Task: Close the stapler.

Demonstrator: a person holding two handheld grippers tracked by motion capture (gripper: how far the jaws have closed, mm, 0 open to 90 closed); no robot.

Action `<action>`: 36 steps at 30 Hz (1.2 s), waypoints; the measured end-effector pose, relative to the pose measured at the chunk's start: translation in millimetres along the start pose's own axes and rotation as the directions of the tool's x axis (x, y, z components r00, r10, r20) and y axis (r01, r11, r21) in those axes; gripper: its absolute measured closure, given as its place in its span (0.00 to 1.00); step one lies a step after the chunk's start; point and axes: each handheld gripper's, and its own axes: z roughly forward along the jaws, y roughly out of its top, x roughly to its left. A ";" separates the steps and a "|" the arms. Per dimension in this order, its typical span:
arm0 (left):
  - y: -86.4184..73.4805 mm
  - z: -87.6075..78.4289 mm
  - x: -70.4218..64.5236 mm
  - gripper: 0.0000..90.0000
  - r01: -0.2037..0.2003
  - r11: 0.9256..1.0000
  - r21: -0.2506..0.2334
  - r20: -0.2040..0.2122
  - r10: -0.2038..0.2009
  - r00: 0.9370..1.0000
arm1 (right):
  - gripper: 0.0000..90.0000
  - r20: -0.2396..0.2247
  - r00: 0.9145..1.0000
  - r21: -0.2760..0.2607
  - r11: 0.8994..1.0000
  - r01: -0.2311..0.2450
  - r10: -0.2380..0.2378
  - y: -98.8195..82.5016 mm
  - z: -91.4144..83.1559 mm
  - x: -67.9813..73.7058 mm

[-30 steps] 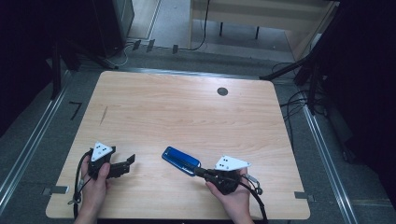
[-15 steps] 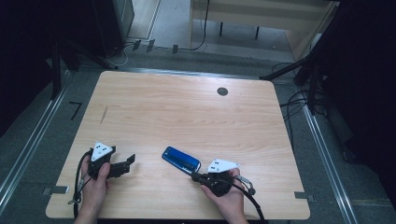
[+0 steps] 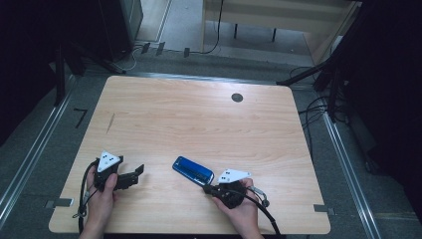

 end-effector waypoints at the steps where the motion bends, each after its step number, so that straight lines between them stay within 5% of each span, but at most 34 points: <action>1: -0.1 0.0 -0.1 0.17 0.000 1.000 -0.001 -0.001 0.000 1.000 | 1.00 0.003 1.000 0.002 1.000 -0.009 0.009 0.5 -0.2 -1.0; 20: -0.2 -0.1 -0.2 0.17 -0.001 1.000 -0.004 -0.002 0.001 1.000 | 1.00 0.046 0.996 -0.020 0.997 -0.075 0.075 8.2 2.1 -20.4; 36: -0.1 0.0 -0.3 0.17 -0.002 1.000 -0.002 -0.005 0.002 1.000 | 1.00 0.091 0.993 -0.031 0.997 -0.074 0.076 13.4 4.1 -30.1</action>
